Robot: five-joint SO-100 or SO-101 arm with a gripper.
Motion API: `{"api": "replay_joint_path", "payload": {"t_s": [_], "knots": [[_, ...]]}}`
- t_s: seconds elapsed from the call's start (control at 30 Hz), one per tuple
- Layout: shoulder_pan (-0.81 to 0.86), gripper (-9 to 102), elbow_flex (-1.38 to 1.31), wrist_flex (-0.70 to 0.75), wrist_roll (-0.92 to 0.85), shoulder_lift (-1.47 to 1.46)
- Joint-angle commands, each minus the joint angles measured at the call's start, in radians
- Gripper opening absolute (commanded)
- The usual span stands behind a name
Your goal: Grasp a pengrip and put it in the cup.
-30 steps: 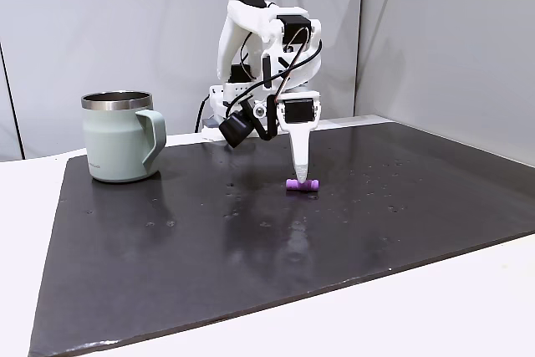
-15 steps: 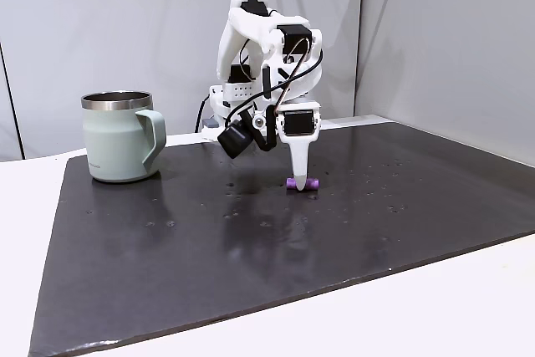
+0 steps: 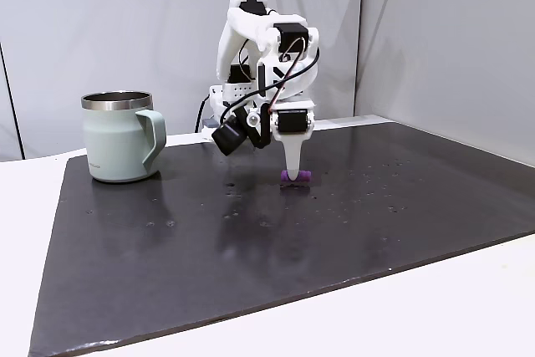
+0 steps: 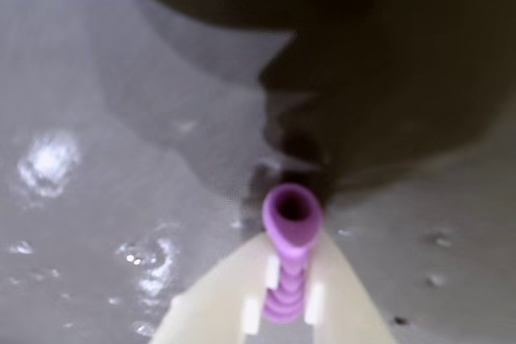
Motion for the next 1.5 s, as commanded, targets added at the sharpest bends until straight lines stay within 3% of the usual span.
{"api": "replay_joint_path", "payload": {"t_s": [0.0, 0.37, 0.77, 1.03, 1.47], "knots": [[0.032, 0, -0.049, 0.075, 0.025, 0.150], [0.167, 0, 0.015, 0.307, -0.074, 0.497], [0.454, 1, 0.000, 0.457, -0.382, 0.802], [0.667, 0, 0.014, 0.423, -0.617, 0.891], [0.851, 0, 0.077, 0.215, -0.830, 0.848]]}}
